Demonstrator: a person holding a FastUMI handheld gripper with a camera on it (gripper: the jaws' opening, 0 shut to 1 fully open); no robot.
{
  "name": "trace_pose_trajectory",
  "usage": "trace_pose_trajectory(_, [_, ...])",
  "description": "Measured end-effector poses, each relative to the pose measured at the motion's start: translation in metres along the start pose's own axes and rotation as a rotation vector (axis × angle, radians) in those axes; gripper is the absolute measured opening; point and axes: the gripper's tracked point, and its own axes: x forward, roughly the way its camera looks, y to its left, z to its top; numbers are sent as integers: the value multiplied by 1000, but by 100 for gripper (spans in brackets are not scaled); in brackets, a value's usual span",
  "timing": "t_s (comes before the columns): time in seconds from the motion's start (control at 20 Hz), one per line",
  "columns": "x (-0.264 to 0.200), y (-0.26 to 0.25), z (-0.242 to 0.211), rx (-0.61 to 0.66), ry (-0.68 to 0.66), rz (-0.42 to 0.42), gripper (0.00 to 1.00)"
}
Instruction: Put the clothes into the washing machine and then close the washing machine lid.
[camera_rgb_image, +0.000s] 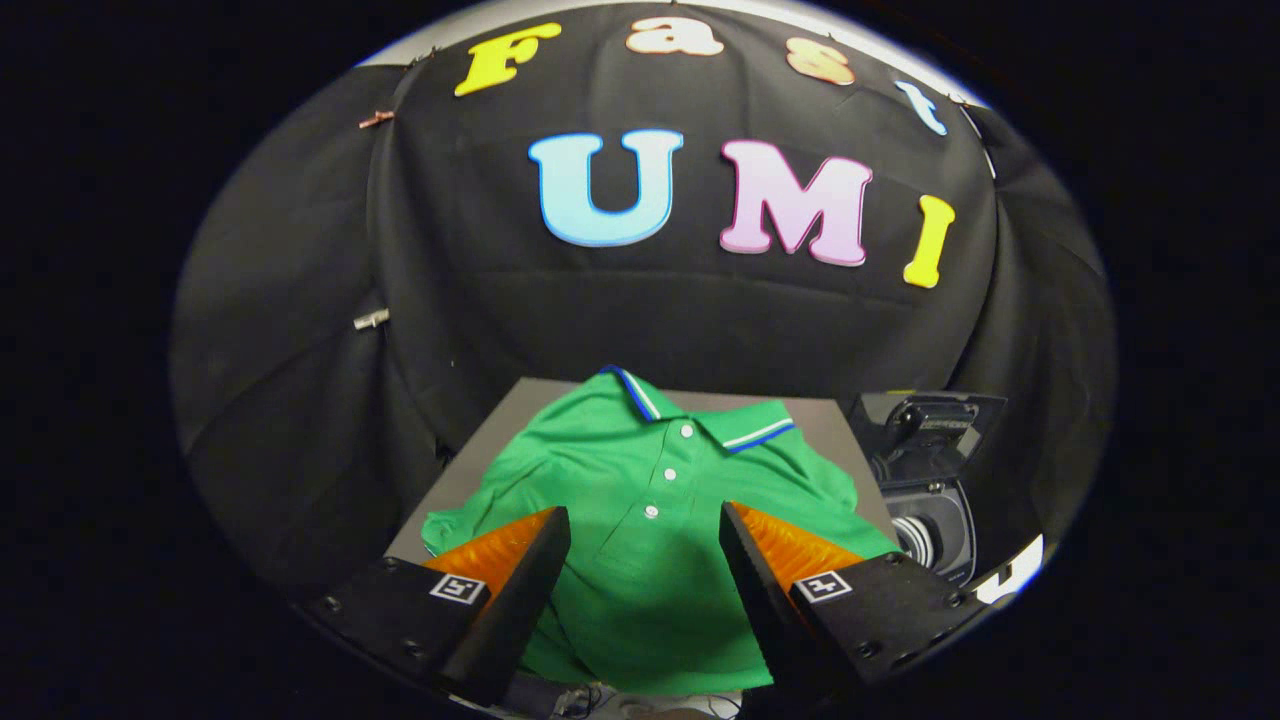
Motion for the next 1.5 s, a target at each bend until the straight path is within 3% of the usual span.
trace_pose_trajectory(0.35, [26, -4, -35, 71, 250, -17, 95])
trace_pose_trajectory(0.55, [25, -8, -31, 200, 241, 7, 96])
trace_pose_trajectory(0.75, [24, -4, -32, 89, 151, 30, 90])
trace_pose_trajectory(0.9, [27, 2, -32, 105, 175, 51, 63])
trace_pose_trajectory(1.0, [28, 2, -33, 94, 191, 68, 32])
trace_pose_trajectory(1.2, [28, 1, -31, 103, 163, 63, 32])
trace_pose_trajectory(1.3, [28, -1, -30, 80, 152, 59, 11])
trace_pose_trajectory(1.5, [25, -2, -31, 91, 136, 86, 11])
